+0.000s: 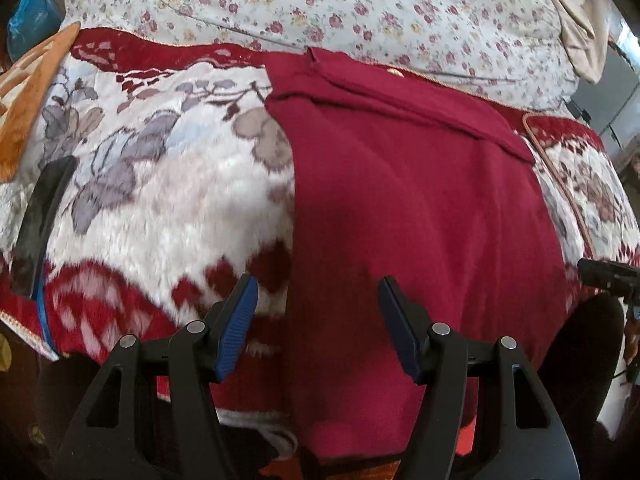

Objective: Fold small clothes

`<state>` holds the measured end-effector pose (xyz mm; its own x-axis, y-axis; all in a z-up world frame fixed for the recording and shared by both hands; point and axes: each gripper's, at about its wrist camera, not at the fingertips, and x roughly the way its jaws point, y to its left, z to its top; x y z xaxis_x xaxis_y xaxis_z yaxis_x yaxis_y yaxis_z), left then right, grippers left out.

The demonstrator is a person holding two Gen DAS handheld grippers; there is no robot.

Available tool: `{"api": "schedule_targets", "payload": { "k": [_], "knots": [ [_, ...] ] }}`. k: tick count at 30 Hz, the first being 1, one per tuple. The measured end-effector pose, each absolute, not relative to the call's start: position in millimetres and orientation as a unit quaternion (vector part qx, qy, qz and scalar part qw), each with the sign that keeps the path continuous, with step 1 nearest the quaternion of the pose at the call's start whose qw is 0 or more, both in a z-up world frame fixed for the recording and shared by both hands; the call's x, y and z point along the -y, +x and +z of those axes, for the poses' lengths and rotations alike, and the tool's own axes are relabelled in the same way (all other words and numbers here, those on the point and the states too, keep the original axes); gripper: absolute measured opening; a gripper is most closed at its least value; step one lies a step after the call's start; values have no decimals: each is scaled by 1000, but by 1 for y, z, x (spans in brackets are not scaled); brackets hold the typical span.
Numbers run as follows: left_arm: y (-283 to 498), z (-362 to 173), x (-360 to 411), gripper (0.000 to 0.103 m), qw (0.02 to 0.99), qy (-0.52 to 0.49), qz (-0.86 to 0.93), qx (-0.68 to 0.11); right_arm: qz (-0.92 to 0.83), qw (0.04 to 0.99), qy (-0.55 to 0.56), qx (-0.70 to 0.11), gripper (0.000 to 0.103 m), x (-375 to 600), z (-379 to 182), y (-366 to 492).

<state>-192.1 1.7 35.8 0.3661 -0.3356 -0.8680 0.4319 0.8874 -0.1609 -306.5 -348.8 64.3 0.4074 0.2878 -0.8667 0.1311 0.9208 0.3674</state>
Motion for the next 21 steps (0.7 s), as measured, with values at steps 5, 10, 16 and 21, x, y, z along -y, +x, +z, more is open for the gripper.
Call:
{"api": "schedule_targets", "payload": {
  "k": [5,10,16,21],
  "knots": [
    [-206,28,-19,63,811,45,-234,-534,64,794,189,-574,66,328,45,-334],
    [-224,15,-26,63,793,59,-239,-557,65,771,192,-604,71,325,28,-349],
    [-245,-6,-14,63,770,105,-250,-577,74,747,175,-637,72,316,7,-360],
    [-249,-22,-13,63,757,110,-245,-595,79,736,177,-648,72,310,-9,-361]
  ]
}}
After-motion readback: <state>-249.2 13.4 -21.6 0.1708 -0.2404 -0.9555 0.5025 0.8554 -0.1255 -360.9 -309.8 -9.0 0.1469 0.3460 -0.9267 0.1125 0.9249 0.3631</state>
